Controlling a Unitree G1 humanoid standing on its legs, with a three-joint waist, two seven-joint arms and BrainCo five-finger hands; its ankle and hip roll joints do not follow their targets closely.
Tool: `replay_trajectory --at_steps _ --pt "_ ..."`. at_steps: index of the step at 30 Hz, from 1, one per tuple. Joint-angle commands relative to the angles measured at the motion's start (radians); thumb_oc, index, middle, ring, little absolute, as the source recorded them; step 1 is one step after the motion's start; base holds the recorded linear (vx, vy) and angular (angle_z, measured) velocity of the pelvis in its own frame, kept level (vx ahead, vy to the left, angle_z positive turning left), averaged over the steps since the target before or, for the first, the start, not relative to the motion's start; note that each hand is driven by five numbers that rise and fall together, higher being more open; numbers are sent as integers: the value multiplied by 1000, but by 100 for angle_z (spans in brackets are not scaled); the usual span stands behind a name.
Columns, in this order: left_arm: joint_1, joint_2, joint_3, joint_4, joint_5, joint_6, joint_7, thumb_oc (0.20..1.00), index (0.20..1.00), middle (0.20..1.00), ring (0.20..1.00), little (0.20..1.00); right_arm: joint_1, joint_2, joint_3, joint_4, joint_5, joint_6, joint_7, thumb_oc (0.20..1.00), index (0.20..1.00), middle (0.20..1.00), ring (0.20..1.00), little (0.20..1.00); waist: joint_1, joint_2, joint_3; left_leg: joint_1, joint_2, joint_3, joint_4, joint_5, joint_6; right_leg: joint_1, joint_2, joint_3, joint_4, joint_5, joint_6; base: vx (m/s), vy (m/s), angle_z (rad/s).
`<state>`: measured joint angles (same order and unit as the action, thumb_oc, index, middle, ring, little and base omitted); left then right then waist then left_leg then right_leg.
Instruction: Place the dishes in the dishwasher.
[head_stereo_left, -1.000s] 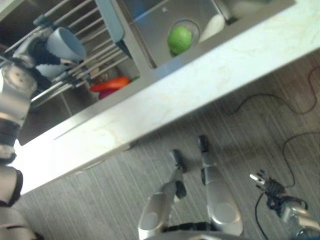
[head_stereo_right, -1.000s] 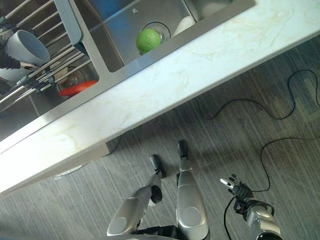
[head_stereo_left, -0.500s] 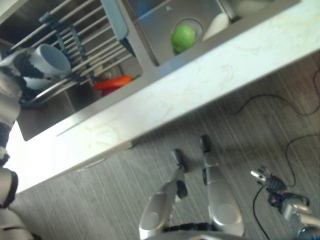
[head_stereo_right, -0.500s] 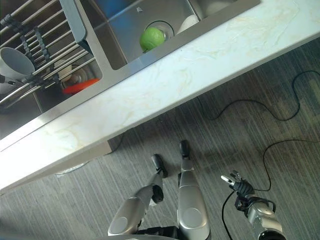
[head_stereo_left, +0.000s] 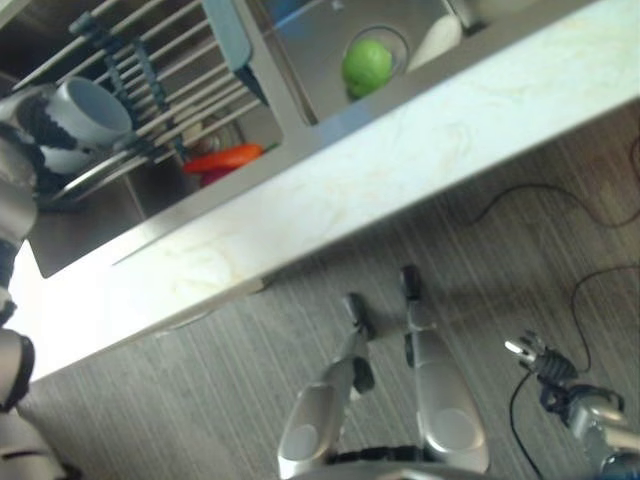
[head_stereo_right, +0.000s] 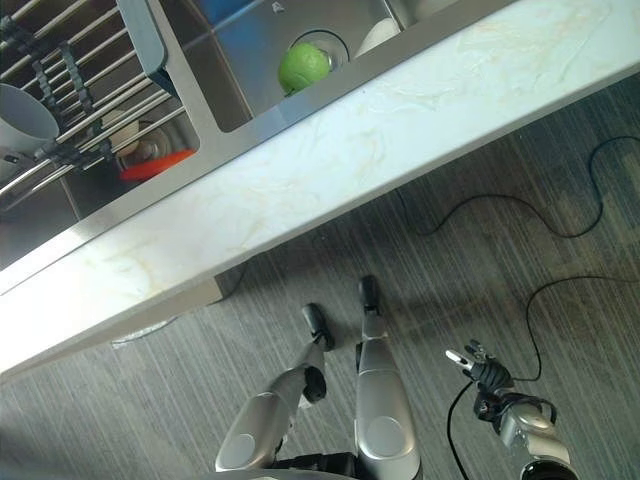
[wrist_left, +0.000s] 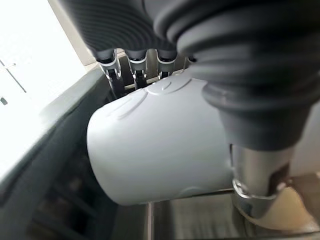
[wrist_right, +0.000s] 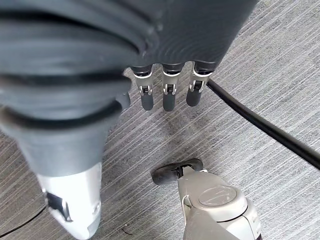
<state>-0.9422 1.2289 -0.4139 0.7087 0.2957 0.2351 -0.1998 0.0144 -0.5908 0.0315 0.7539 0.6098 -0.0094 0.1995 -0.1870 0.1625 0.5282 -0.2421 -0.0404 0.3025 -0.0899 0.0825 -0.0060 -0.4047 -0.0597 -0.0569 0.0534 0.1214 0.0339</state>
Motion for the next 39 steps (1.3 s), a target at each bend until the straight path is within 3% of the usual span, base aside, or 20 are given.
replay_trajectory --at_steps 1,8,9,10,11,16,21,27,29,30,31,35,39 --pt "45 -18 -41 62 50 -7 -57 1000 1000 1000 1000 1000 72 -17 -2 -36 8 -5 -3 1000 1000 1000 1000 1000 -28 -24 -8 -96 59 -33 77 12 -51 -33 -187 -48 56 -7 194 0 0 0" --pt "34 -23 -50 71 64 -10 -79 1000 1000 1000 1000 1000 66 -13 8 -45 20 -6 -10 1000 1000 1000 1000 1000 -24 -32 -8 -102 61 -37 75 14 -50 -39 -186 -52 58 -4 196 -12 -7 2" --pt "33 -21 -60 76 71 -13 -118 711 711 711 711 711 65 -13 8 -47 22 -5 -11 1000 1000 1000 1000 1000 -24 -34 -8 -103 62 -36 74 15 -50 -40 -186 -53 57 -3 198 -23 -7 5" --pt "33 -22 -64 78 85 -18 -141 576 576 576 576 576 65 -13 7 -46 24 -4 -11 1000 1000 1000 1000 1000 -24 -34 -8 -103 62 -35 74 15 -50 -39 -186 -53 56 -2 198 -22 1 4" --pt "40 -23 -71 78 112 -33 -175 200 200 200 200 200 63 -16 3 -47 25 2 -10 1000 1000 1000 1000 1000 -24 -34 -8 -102 61 -34 73 14 -50 -38 -187 -54 53 0 199 -17 10 3" --pt "19 0 -128 48 117 -110 -176 200 200 200 200 200 55 -24 2 -36 27 -6 2 1000 1000 1000 1000 1000 -25 -31 -8 -97 59 -33 67 13 -48 -34 -188 -55 47 3 201 -7 2 0" --pt "26 23 -110 -18 -27 -169 -44 200 200 200 200 200 61 -20 5 -33 36 -13 -1 1000 1000 1000 1000 1000 -19 -30 -8 -75 57 -33 61 11 -47 -9 -188 -63 40 1 201 -7 -6 1" --pt "42 21 -11 -106 -48 -283 275 200 200 200 200 200 67 18 16 -10 33 -46 -4 1000 1000 1000 1000 1000 -5 -38 -8 -41 59 -41 46 11 -49 28 -188 -79 36 -8 196 -42 -46 9" --pt "43 36 17 -131 -19 -326 432 200 200 200 200 200 74 35 22 3 39 -60 -3 1000 1000 1000 1000 1000 0 -43 -8 -23 61 -44 40 11 -52 48 -188 -88 36 -14 195 -45 -63 9" --pt "41 40 23 -137 -14 -333 455 200 200 200 200 200 73 38 24 6 42 -62 -5 1000 1000 1000 1000 1000 3 -44 -8 -23 63 -43 41 12 -52 49 -187 -89 34 -11 193 -51 -90 10" --pt "47 50 49 -161 12 -352 587 200 200 200 200 200 75 54 26 19 50 -66 -6 1000 1000 1000 1000 1000 8 -49 -8 -5 65 -46 37 9 -53 70 -187 -98 33 -16 192 -53 -98 14" --pt "68 69 127 -195 88 -351 887 200 200 200 200 200 77 93 40 45 73 -76 -14 1000 1000 1000 1000 1000 13 -62 -8 61 70 -45 23 0 -58 141 -188 -123 25 -31 190 -43 -107 16" --pt "105 80 200 -220 180 -327 1054 200 200 200 200 200 82 116 47 50 95 -63 -33 1000 1000 1000 1000 1000 18 -69 -45 105 79 -42 20 -8 -61 193 -185 -146 15 -42 184 -3 -95 16"
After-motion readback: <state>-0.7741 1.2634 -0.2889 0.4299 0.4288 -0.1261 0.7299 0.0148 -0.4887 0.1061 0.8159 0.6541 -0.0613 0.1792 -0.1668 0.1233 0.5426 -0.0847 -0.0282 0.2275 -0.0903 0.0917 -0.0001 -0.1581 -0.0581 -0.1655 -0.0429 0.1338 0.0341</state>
